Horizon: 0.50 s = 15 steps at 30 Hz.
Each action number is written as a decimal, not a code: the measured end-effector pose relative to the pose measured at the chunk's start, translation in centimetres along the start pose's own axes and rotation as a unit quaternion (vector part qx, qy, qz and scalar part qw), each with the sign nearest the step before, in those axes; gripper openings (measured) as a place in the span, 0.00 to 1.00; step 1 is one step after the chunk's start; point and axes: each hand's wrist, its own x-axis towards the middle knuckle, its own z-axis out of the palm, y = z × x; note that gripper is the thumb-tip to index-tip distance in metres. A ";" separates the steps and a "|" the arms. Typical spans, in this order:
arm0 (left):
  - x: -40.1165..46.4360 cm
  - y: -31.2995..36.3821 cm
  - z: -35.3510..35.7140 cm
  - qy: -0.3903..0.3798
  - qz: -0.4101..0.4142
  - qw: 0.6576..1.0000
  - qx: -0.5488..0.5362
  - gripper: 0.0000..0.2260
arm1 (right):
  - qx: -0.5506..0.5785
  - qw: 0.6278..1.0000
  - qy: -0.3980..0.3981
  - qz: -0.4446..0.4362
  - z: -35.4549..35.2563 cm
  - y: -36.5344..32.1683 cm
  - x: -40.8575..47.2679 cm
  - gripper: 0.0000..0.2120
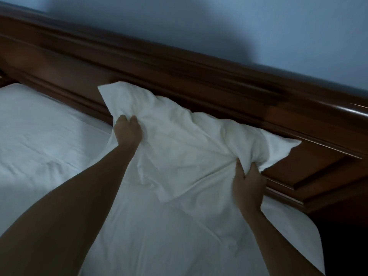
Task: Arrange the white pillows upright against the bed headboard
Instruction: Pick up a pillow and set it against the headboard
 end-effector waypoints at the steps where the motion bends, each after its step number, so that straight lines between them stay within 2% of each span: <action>1: -0.2 0.3 -0.2 0.009 0.008 1.000 -0.008 0.16 | 0.003 1.000 0.002 -0.005 -0.3 -0.2 -0.1 0.16; 6: -1.3 0.2 -0.2 -0.005 -0.019 1.000 -0.006 0.13 | 0.005 1.000 -0.007 0.018 -0.9 0.4 -0.3 0.17; 15: -1.0 0.3 -0.7 0.059 0.036 0.996 -0.054 0.13 | 0.070 0.997 0.035 0.009 -1.7 -1.2 -0.6 0.14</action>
